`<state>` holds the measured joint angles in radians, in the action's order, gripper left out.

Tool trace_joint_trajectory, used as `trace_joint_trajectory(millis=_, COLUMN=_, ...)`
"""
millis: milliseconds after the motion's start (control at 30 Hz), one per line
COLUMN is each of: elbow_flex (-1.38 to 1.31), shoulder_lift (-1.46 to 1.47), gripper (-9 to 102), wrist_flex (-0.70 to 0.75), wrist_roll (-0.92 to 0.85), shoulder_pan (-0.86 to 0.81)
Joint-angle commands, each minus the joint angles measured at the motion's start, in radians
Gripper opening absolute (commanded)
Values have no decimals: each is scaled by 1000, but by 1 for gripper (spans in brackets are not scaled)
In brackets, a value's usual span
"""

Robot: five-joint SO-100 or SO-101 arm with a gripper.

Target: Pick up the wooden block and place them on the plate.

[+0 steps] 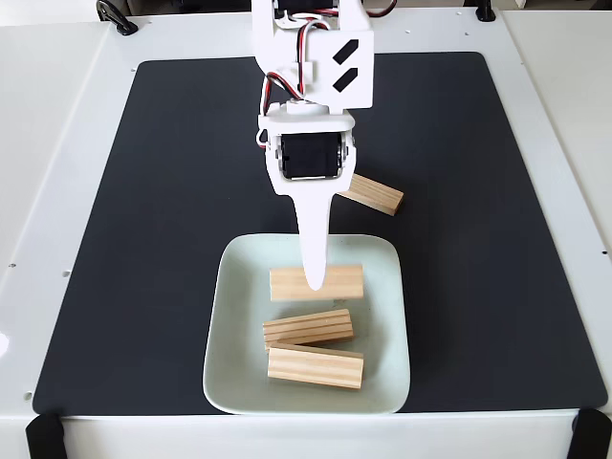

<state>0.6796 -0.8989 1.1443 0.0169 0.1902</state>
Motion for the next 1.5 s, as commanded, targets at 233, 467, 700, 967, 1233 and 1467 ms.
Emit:
trace_joint_trajectory(millis=233, elbow_flex=9, shoulder_lift=-20, gripper=47, wrist_flex=-6, wrist_roll=8, shoulder_pan=-18)
trace_joint_trajectory(millis=467, elbow_flex=9, shoulder_lift=-34, gripper=47, wrist_flex=-8, wrist_roll=6, shoulder_pan=-17)
trace_joint_trajectory(millis=700, elbow_flex=43, shoulder_lift=-129, gripper=26, wrist_flex=5, wrist_roll=8, shoulder_pan=-6)
trace_joint_trajectory(millis=967, elbow_flex=405, shoulder_lift=-433, gripper=-1, wrist_flex=-8, wrist_roll=9, shoulder_pan=40)
trace_joint_trajectory(millis=1233, elbow_flex=773, shoulder_lift=-676, gripper=-1, wrist_flex=-9, wrist_roll=106, shoulder_pan=163)
trace_joint_trajectory(millis=1467, elbow_flex=796, shoulder_lift=-686, gripper=-1, wrist_flex=-8, wrist_roll=394, shoulder_pan=235)
